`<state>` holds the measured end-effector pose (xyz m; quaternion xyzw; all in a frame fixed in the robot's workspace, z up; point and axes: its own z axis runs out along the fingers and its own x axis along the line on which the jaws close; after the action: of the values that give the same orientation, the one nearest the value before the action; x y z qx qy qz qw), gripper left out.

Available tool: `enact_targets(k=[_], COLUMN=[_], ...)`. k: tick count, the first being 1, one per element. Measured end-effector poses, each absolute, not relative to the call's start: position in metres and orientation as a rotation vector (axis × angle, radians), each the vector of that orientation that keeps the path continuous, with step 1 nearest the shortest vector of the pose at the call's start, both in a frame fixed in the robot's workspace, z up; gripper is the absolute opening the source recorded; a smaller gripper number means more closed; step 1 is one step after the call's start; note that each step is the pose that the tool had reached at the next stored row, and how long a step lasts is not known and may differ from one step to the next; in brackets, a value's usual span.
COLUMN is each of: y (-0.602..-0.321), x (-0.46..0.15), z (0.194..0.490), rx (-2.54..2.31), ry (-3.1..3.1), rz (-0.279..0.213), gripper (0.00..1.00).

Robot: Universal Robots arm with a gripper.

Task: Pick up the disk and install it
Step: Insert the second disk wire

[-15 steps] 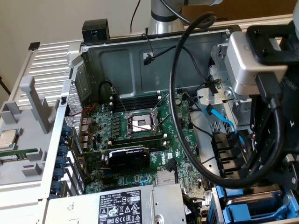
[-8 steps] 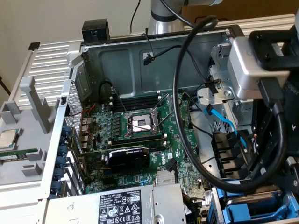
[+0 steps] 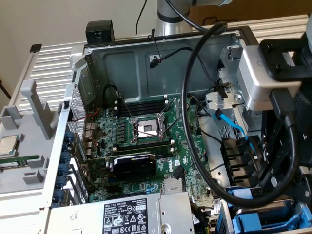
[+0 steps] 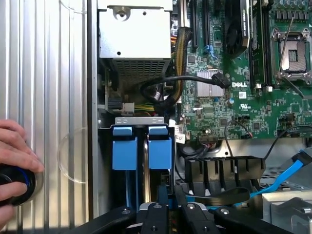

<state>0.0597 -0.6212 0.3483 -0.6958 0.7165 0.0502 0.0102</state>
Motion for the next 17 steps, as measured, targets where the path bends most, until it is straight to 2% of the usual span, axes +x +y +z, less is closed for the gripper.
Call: enact_targets(k=[17], y=[-0.6196], x=[0.0608], z=[0.3451], rx=[-2.188], ry=[2.221], rz=[0.158], gripper=[0.17])
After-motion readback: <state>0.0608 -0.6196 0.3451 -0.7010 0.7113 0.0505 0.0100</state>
